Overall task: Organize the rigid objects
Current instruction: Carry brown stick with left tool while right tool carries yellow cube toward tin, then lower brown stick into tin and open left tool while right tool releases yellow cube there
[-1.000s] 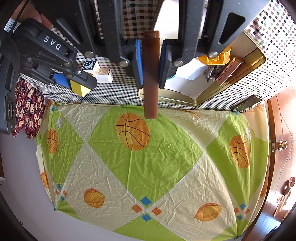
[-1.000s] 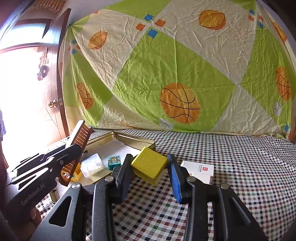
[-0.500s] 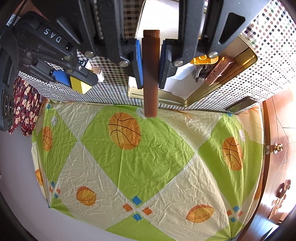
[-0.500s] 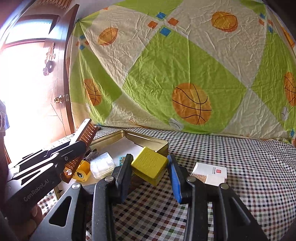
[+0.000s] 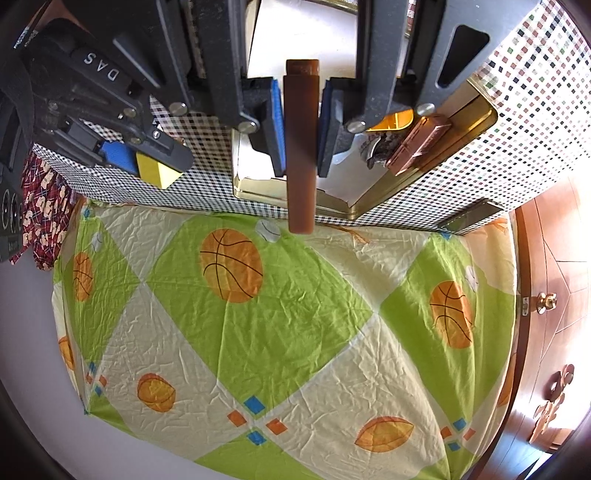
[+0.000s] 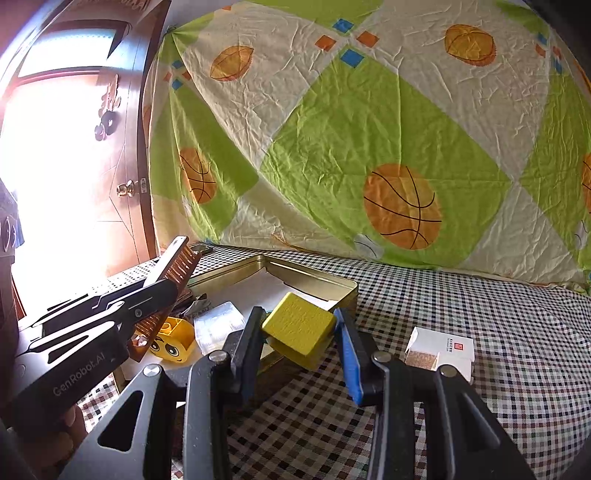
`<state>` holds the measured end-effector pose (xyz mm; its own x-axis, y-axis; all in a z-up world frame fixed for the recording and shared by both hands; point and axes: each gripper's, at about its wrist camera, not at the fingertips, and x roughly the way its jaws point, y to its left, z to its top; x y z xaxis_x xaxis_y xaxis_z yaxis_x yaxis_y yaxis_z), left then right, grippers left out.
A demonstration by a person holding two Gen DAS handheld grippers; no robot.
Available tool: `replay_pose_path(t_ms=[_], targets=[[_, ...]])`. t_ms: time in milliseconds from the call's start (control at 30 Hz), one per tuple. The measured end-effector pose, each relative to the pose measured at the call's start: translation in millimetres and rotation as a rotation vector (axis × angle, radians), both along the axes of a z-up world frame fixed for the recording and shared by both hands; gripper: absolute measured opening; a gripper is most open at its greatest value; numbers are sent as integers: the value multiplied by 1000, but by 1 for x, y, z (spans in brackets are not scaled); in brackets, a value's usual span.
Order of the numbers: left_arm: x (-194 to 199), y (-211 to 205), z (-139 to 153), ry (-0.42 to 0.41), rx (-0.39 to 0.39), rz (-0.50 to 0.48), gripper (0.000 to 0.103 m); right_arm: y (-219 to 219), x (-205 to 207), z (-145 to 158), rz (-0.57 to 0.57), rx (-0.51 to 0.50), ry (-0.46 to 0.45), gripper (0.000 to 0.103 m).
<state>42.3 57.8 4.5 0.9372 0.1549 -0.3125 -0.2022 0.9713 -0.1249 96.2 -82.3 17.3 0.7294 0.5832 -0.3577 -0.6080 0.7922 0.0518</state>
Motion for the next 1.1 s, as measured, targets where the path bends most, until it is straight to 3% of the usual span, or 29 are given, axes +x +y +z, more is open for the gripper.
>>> replay_pose_path(t_ms=[500, 933, 1067, 1100], targets=[[4, 40, -6, 84, -9, 57, 14, 41, 12, 2, 74, -53, 48, 41], [11, 55, -12, 152, -19, 60, 15, 87, 20, -16, 173, -144, 157, 41], [10, 55, -12, 148, -12, 72, 25, 87, 22, -21, 182, -153, 182, 62], [9, 56, -12, 144, -13, 82, 35, 84, 22, -20, 178, -149, 178, 63]])
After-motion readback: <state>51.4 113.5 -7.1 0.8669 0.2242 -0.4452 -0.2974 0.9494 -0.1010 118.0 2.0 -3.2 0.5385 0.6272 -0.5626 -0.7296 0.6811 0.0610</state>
